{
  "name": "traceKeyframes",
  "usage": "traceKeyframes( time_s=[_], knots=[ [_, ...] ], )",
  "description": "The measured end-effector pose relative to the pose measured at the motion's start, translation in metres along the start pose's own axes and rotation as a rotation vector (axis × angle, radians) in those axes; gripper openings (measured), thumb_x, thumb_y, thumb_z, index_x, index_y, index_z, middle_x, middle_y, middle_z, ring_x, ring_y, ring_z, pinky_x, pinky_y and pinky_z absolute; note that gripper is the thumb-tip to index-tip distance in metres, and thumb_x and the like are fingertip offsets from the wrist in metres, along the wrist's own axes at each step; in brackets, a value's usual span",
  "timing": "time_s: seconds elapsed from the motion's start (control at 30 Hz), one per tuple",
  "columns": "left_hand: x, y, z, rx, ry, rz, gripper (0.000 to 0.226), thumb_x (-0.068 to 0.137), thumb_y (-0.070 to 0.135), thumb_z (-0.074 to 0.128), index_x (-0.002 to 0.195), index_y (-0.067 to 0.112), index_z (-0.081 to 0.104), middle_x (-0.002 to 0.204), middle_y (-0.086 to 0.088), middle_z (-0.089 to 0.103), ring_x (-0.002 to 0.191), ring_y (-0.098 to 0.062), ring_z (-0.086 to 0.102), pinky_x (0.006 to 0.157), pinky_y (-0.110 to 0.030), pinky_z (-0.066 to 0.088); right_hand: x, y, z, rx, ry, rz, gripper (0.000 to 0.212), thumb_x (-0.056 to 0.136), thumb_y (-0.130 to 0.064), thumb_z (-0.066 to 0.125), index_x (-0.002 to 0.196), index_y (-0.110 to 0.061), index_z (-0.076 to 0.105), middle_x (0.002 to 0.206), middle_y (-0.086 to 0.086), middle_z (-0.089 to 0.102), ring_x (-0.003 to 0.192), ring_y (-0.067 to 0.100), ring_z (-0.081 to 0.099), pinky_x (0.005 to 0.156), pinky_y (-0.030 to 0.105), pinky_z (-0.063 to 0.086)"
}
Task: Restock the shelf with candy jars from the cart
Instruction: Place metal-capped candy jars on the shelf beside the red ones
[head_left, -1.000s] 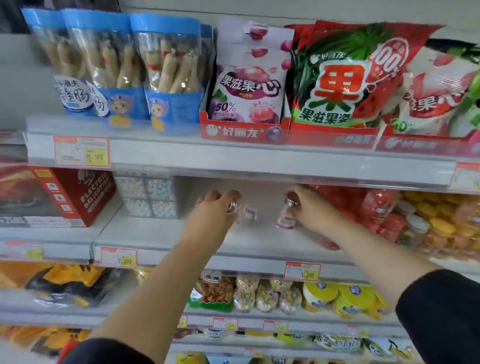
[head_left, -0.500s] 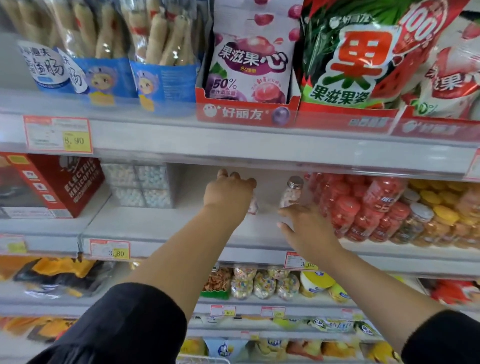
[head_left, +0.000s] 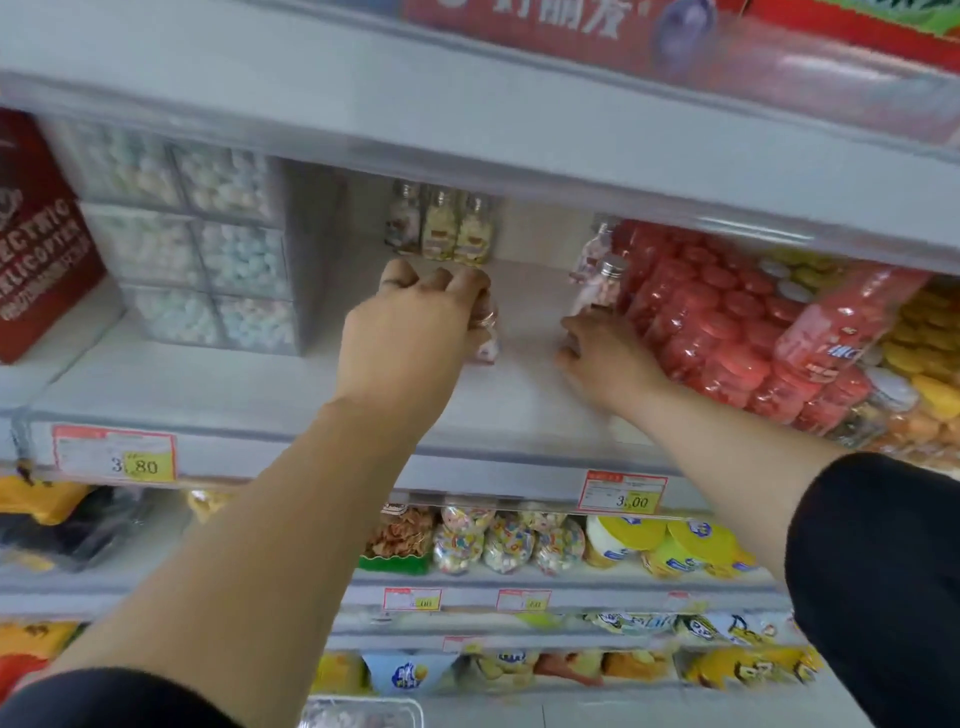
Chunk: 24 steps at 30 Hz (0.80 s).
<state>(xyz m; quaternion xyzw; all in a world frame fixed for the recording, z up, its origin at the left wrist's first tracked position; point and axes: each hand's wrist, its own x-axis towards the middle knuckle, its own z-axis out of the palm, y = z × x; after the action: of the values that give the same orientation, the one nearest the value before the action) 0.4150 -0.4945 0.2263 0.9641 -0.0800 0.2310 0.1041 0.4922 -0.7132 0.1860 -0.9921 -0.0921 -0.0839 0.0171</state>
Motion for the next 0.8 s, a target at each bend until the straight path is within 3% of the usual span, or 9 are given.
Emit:
traceKeyframes(
  time_s=[0.13, 0.6, 0.7, 0.8],
  knots=[
    [0.0, -0.006, -0.001, -0.068, -0.001, -0.047, 0.034, 0.099, 0.043, 0.052, 0.13, 0.032, 0.051, 0.118, 0.006, 0.064, 0.119, -0.027, 0.043, 0.058, -0.033, 0.037, 0.017, -0.005, 0.005, -0.015, 0.007, 0.077, 0.042, 0.096, -0.029, 0.046, 0.127, -0.003, 0.059, 0.131, 0.024, 0.055, 0.124, 0.039, 0.048, 0.107, 0.039, 0.034],
    [0.004, -0.002, 0.001, -0.098, -0.021, -0.03, 0.04, 0.097, 0.043, 0.054, 0.136, 0.036, 0.049, 0.124, 0.009, 0.063, 0.121, -0.026, 0.043, 0.06, -0.031, 0.037, 0.046, 0.006, 0.018, 0.093, 0.0, 0.224, 0.051, 0.095, -0.033, 0.046, 0.135, -0.001, 0.051, 0.141, 0.025, 0.046, 0.132, 0.039, 0.042, 0.112, 0.043, 0.033],
    [0.008, -0.002, 0.0, -0.098, -0.045, -0.019, 0.039, 0.097, 0.044, 0.053, 0.135, 0.036, 0.051, 0.124, 0.008, 0.063, 0.119, -0.028, 0.044, 0.062, -0.032, 0.039, 0.031, -0.004, 0.009, 0.342, 0.088, 0.153, 0.045, 0.095, -0.015, 0.05, 0.138, -0.003, 0.051, 0.141, 0.021, 0.05, 0.133, 0.035, 0.043, 0.113, 0.038, 0.033],
    [0.013, -0.002, -0.002, -0.114, -0.078, -0.02, 0.035, 0.096, 0.045, 0.053, 0.131, 0.036, 0.055, 0.121, 0.008, 0.064, 0.117, -0.027, 0.046, 0.065, -0.033, 0.041, -0.004, -0.027, -0.013, 0.801, -0.066, -0.003, 0.056, 0.086, 0.002, 0.06, 0.139, -0.012, 0.051, 0.128, 0.006, 0.059, 0.124, 0.022, 0.054, 0.102, 0.027, 0.042]
  ],
)
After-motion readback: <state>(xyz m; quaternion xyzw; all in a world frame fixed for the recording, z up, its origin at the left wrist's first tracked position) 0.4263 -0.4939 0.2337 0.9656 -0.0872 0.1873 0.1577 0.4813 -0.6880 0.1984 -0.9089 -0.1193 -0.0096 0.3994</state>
